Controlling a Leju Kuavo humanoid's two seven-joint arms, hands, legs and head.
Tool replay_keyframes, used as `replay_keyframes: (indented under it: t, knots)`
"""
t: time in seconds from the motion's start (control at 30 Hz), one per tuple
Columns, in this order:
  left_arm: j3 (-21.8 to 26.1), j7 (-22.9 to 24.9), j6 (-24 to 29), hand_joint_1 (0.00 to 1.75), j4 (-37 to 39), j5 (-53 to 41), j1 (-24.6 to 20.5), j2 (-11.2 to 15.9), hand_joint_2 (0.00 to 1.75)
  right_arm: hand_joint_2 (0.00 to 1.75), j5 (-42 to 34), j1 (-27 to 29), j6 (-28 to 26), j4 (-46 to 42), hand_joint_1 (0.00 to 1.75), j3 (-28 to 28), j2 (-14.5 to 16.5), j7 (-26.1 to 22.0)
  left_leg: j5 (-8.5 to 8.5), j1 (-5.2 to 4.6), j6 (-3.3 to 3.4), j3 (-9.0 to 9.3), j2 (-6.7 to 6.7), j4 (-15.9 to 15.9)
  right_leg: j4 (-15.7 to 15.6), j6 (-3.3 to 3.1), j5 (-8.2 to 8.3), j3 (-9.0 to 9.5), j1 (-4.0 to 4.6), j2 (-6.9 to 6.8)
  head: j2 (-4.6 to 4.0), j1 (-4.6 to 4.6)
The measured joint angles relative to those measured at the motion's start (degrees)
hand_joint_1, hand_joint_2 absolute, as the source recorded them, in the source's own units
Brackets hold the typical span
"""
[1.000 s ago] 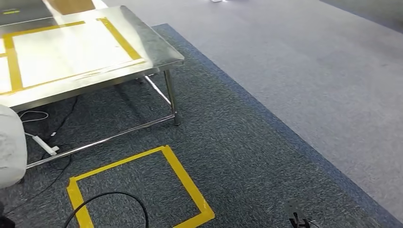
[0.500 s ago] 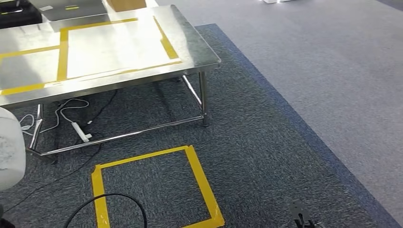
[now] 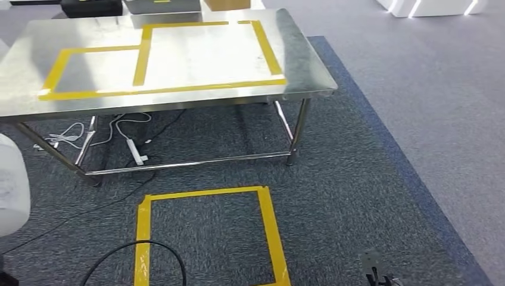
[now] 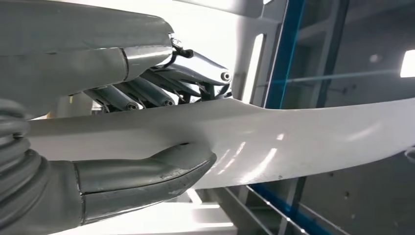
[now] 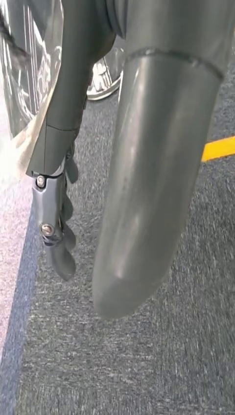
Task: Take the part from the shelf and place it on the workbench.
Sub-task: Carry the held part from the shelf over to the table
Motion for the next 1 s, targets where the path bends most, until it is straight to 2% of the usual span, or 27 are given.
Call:
replay_keyframes:
  t: [0.03,0.07,0.1,0.13,0.17,0.2,0.23,0.27,0.37,0.43,0.47,0.53,0.57,0.6,0.63,0.67,0.7,0.73,0.77,0.8,0.9,0.93,1.0]
  knots:
    - [0.0,0.0,0.0,1.75,0.0,0.0,0.0,0.0,1.75,0.00,0.0,0.1,0.0,0.0,0.00,-0.1,0.0,0.0,-0.14,-0.03,0.14,0.08,-0.39,0.0,3.6,0.05,-0.91,-2.47,0.00,0.52,0.00,0.10]
    - [0.0,0.0,0.0,1.75,0.0,0.1,0.0,0.0,1.75,0.00,0.0,0.3,0.0,0.0,0.00,-0.3,0.0,0.1,-0.31,-0.06,0.23,0.25,-0.78,0.0,5.7,0.06,-0.70,-4.38,0.01,0.70,0.00,0.13]
    - [0.0,0.0,0.0,1.75,0.0,0.1,0.0,0.0,1.75,0.00,0.0,0.4,0.0,0.0,0.00,-0.5,0.0,0.1,-0.54,-0.07,0.23,0.53,-1.15,0.0,5.7,0.06,0.74,-5.34,0.01,0.75,0.00,0.16]
    - [0.0,0.0,0.0,1.75,0.0,0.1,0.0,-0.1,1.75,0.00,0.0,0.5,0.0,0.0,0.00,-0.6,0.0,0.1,-0.84,-0.07,0.15,0.95,-1.45,0.0,3.5,0.00,3.27,-5.15,0.01,0.74,0.00,0.22]
    - [0.0,0.0,0.0,1.75,0.0,0.1,0.0,-0.1,1.75,0.00,0.0,0.5,0.0,0.0,0.00,-0.7,0.0,0.1,-1.19,-0.06,0.00,1.43,-1.66,0.0,-0.3,-0.10,6.22,-4.16,0.00,0.73,0.00,0.25]
    - [0.0,0.0,0.0,1.75,0.0,0.1,0.0,-0.1,1.75,0.00,0.0,0.5,0.0,0.0,0.00,-0.8,0.0,0.1,-1.55,-0.15,-0.25,1.79,-1.78,0.1,-3.8,-0.23,8.30,-2.94,0.02,0.74,0.00,0.27]
    - [0.0,0.0,0.0,1.75,0.0,0.1,0.0,-0.1,1.75,0.00,0.0,0.5,0.0,0.0,0.00,-0.9,0.0,0.1,-1.88,-0.24,-0.54,1.98,-1.89,0.2,-6.6,-0.46,9.49,-1.81,0.05,0.76,0.00,0.23]
    - [0.0,0.0,0.0,1.75,0.0,0.2,0.0,-0.1,1.75,0.00,0.0,0.4,0.0,0.0,0.00,-0.9,0.0,0.1,-2.10,-0.34,-0.83,2.04,-1.97,0.2,-8.0,-0.71,9.78,-1.15,0.10,0.79,0.00,0.18]
    - [0.0,0.0,0.0,1.75,0.0,0.3,0.0,-0.1,1.75,0.00,0.0,0.5,0.1,0.0,0.00,-1.0,0.0,0.2,-2.60,-0.36,-1.72,2.21,-2.07,0.2,-8.7,-1.69,9.20,-0.40,0.08,0.87,0.00,0.08]
    - [0.0,0.0,0.0,1.75,-0.1,0.4,-0.1,-0.1,1.75,0.00,0.0,0.5,0.2,0.0,0.00,-1.1,0.1,0.3,-3.98,-0.22,-2.47,1.52,-2.05,2.5,-8.9,-2.37,8.91,0.28,-0.19,0.84,0.00,-0.19]
    - [0.0,0.0,0.0,1.75,-0.1,0.4,-0.1,-0.1,1.75,0.00,0.0,0.5,0.3,0.0,0.00,-1.2,0.2,0.3,-5.38,-0.06,-2.82,0.08,-2.03,5.6,-9.0,-2.63,8.70,0.62,-0.23,0.81,0.00,-0.34]
    - [0.0,0.0,0.1,1.75,-0.1,0.7,-0.1,0.0,1.75,0.00,0.0,0.5,0.5,0.0,0.00,-1.2,0.2,0.3,-8.29,0.22,-3.28,-4.12,-2.03,13.2,-9.0,-2.88,8.14,1.21,-0.18,0.77,0.00,-0.52]
    - [0.0,0.0,0.2,1.75,-0.1,0.8,-0.1,0.0,1.75,0.00,0.0,0.6,0.7,0.0,0.00,-1.2,0.2,0.4,-8.76,0.32,-3.38,-5.90,-2.02,16.0,-9.0,-2.88,7.81,1.59,-0.16,0.78,0.00,-0.52]
    - [0.0,0.0,0.2,1.75,-0.1,0.9,-0.1,0.0,1.75,0.00,0.0,0.6,0.7,0.0,0.00,-1.2,0.2,0.4,-7.90,0.37,-3.38,-6.63,-2.02,16.5,-9.0,-2.82,7.46,2.04,-0.16,0.80,0.00,-0.53]
    - [0.0,0.0,0.2,1.75,-0.1,1.0,-0.1,0.0,1.75,0.00,0.0,0.6,0.8,0.0,0.00,-1.2,0.2,0.3,-6.00,0.40,-3.27,-6.44,-2.02,15.1,-9.0,-2.71,7.06,2.62,-0.17,0.84,0.00,-0.54]
    - [0.0,0.0,0.2,1.75,-0.1,1.0,-0.1,0.0,1.75,0.00,0.0,0.7,0.8,0.0,0.00,-1.2,0.2,0.3,-3.30,0.40,-3.06,-5.20,-2.02,11.5,-9.0,-2.54,6.62,3.27,-0.18,0.88,0.00,-0.55]
    - [0.0,0.0,0.2,1.75,-0.1,1.0,-0.1,0.0,1.75,0.00,0.0,0.6,0.8,0.0,0.00,-1.2,0.2,0.2,-1.31,0.32,-2.77,-3.73,-2.01,7.9,-9.0,-2.32,6.15,3.71,-0.16,0.90,0.00,-0.53]
    - [0.0,0.0,0.2,1.75,-0.1,1.0,-0.1,0.0,1.75,0.00,0.0,0.6,0.8,0.1,0.00,-1.2,0.3,0.1,-0.19,0.17,-2.41,-2.37,-2.01,4.6,-9.1,-2.00,5.69,4.01,-0.11,0.92,-0.01,-0.57]
    - [0.0,0.0,0.2,1.75,-0.2,1.0,-0.1,0.0,1.75,0.00,0.0,0.6,0.9,0.1,0.00,-1.2,0.3,0.1,0.09,-0.01,-2.08,-1.48,-1.99,2.5,-9.3,-1.66,5.35,4.17,-0.08,0.87,-0.01,-0.56]
    - [0.0,0.0,0.2,1.75,-0.3,1.1,-0.1,-0.1,1.75,0.00,0.0,0.5,0.9,0.1,0.00,-1.2,0.3,0.0,-0.42,-0.19,-1.72,-1.11,-2.03,1.6,-9.3,-1.27,5.32,4.43,-0.07,0.78,-0.01,-0.53]
    - [0.1,0.0,0.2,1.75,-0.7,1.2,-0.1,-0.1,1.75,0.00,0.2,0.4,1.0,0.1,0.00,-1.2,0.4,-0.2,-0.82,-0.06,-0.60,0.13,-2.21,0.3,-8.6,-0.21,5.55,5.08,-0.14,0.59,-0.01,-0.36]
    - [0.1,0.0,0.2,1.75,-0.8,1.3,-0.1,-0.2,1.75,0.00,0.2,0.3,1.1,0.1,0.00,-1.2,0.4,-0.4,-0.94,0.06,-0.28,0.74,-2.22,0.0,-7.0,-0.05,5.26,4.20,-0.13,0.62,-0.01,-0.23]
    - [0.2,0.0,0.3,1.75,-0.9,1.3,-0.2,-0.3,1.75,0.00,0.2,0.1,1.2,0.1,0.00,-1.2,0.4,-0.6,-1.41,0.12,0.12,1.59,-2.20,-0.2,-0.8,0.14,3.54,0.28,-0.09,0.72,-0.01,0.12]
